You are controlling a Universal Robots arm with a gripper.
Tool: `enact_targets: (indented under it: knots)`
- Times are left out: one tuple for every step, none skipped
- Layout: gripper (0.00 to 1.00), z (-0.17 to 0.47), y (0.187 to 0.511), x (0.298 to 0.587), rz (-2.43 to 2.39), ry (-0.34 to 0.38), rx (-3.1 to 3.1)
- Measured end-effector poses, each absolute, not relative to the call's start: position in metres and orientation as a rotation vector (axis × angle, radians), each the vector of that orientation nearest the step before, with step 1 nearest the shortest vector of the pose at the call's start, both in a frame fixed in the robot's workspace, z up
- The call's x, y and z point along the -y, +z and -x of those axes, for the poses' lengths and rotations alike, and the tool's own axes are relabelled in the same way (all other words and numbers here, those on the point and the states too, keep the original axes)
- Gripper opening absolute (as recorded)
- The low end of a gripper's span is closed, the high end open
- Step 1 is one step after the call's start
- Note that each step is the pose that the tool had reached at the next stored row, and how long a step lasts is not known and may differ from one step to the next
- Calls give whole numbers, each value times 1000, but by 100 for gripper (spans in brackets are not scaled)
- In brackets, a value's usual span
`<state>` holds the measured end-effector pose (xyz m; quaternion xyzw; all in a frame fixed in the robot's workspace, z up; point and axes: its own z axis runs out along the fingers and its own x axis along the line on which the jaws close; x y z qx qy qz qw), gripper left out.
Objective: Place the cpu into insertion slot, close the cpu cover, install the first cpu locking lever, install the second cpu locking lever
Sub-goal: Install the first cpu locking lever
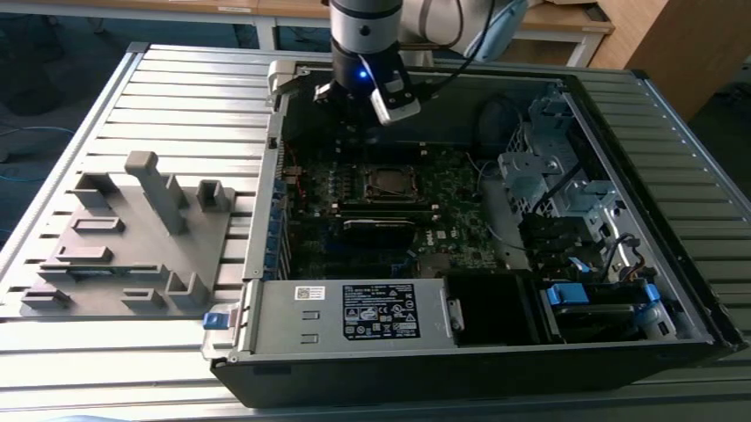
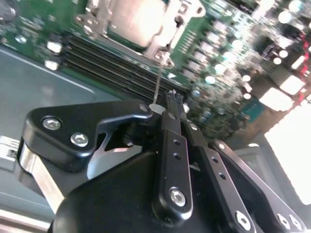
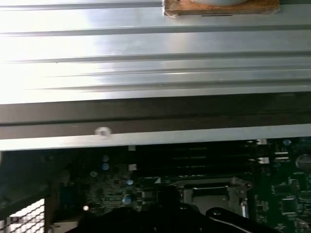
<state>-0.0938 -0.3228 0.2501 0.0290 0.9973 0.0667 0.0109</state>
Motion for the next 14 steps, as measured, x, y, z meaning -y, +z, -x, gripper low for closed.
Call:
enact_targets:
  knots:
    - [11, 90, 250, 323, -91, 208, -3112]
    - [11, 87, 250, 323, -91, 207, -3112]
    - [11, 83, 250, 323, -91, 205, -3112]
    - [11, 81, 250, 323, -91, 203, -3112]
    - [11, 79, 250, 323, -91, 201, -3112]
    - [11, 78, 250, 323, -91, 199, -3112]
    - [11, 78, 250, 323, -91, 199, -3112]
    - [11, 78, 250, 323, -91, 199, -3112]
    - [11, 78, 250, 323, -91, 199, -3112]
    - [11, 78, 249, 323, -91, 199, -3112]
    - [11, 78, 248, 323, -92, 199, -3112]
    - [11, 78, 247, 323, -92, 198, -3112]
    - [11, 77, 246, 322, -93, 198, -3112]
    - [11, 77, 245, 322, -95, 197, -3112]
